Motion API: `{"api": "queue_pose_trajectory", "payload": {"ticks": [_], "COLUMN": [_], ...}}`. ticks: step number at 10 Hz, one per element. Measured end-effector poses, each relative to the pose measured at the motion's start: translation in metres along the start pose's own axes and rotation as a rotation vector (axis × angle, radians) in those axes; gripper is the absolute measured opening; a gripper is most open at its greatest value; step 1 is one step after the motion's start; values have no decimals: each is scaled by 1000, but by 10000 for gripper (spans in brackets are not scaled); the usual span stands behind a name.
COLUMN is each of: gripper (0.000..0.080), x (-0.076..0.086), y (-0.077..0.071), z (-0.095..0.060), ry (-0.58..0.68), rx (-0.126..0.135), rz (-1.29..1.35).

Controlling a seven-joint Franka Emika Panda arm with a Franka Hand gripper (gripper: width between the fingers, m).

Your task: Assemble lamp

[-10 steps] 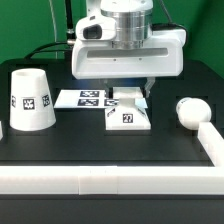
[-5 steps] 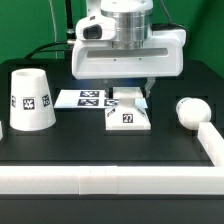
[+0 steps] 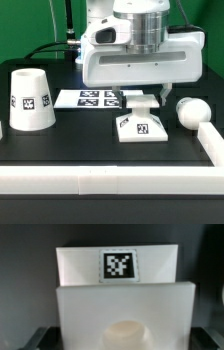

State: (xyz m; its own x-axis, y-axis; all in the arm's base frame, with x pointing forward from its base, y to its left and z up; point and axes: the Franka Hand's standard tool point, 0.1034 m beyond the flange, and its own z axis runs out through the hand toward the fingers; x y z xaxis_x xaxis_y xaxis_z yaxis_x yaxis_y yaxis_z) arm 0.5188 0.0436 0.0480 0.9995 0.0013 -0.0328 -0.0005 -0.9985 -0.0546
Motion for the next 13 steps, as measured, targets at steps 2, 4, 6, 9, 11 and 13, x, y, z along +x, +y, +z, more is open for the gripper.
{"api": "queue_pose_trajectory", "payload": {"ticks": [2, 4, 6, 9, 11, 13], "gripper": [534, 534, 534, 534, 534, 611], "x": [40, 73, 103, 117, 117, 117], "y": [-9, -23, -36, -46, -46, -46], "z": [-1, -2, -3, -4, -4, -4], "ry": [40, 62, 96, 77, 72, 72], "rx": [8, 16, 25, 27, 26, 27], "rz": [-10, -1, 33, 44, 43, 41]}}
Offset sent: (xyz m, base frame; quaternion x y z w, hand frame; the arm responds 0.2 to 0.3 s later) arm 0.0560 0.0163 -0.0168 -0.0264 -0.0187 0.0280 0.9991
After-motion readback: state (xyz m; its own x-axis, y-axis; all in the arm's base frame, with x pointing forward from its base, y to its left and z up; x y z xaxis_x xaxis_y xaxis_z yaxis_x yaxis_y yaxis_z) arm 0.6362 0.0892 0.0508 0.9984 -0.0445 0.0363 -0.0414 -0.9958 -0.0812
